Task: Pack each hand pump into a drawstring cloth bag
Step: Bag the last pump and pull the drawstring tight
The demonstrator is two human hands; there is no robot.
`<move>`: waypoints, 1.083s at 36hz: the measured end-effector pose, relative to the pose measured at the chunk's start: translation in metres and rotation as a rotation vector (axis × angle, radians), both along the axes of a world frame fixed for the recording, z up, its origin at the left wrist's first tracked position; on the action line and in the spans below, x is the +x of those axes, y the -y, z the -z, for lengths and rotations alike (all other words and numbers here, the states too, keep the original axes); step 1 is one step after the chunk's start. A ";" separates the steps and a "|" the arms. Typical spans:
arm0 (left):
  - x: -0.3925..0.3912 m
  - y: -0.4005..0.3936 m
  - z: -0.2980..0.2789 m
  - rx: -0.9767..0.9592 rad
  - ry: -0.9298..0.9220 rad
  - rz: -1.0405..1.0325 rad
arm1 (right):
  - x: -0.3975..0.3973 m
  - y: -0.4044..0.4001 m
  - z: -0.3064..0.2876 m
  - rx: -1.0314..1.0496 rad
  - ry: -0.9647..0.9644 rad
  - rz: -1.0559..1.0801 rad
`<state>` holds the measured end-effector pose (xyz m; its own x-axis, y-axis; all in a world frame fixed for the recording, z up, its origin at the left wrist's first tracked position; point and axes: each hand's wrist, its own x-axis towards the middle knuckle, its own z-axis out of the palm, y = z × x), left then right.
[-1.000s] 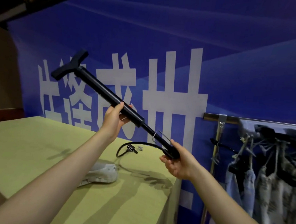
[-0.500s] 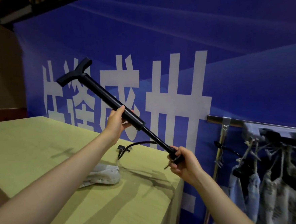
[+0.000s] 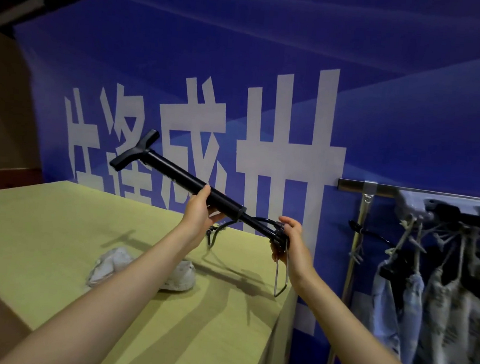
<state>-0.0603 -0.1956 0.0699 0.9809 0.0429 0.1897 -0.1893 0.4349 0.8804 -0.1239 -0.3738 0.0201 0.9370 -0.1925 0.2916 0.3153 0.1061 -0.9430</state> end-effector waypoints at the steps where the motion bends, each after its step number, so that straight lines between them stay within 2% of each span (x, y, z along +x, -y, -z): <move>1: -0.001 0.003 0.002 0.001 -0.004 0.002 | 0.000 -0.002 0.000 -0.016 0.009 0.011; 10: -0.015 0.035 0.035 0.015 -0.047 -0.022 | 0.004 -0.019 0.011 -0.116 0.061 0.094; 17: -0.020 0.044 0.043 -0.070 -0.073 0.015 | 0.004 -0.026 0.014 -0.171 0.068 0.111; 25: -0.026 0.026 0.026 -0.091 0.020 0.164 | 0.002 -0.014 0.000 -0.149 -0.312 -0.163; 31: -0.038 0.022 0.020 0.005 0.067 0.155 | 0.006 -0.034 -0.012 0.188 -0.409 -0.323; 39: -0.038 0.000 0.035 0.010 0.047 0.199 | 0.012 -0.061 -0.006 0.366 -0.403 -0.402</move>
<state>-0.0986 -0.1953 0.0347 0.9599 -0.1525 0.2352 -0.1419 0.4593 0.8769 -0.1116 -0.3128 0.0263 0.9782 0.1739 -0.1136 -0.1846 0.4770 -0.8593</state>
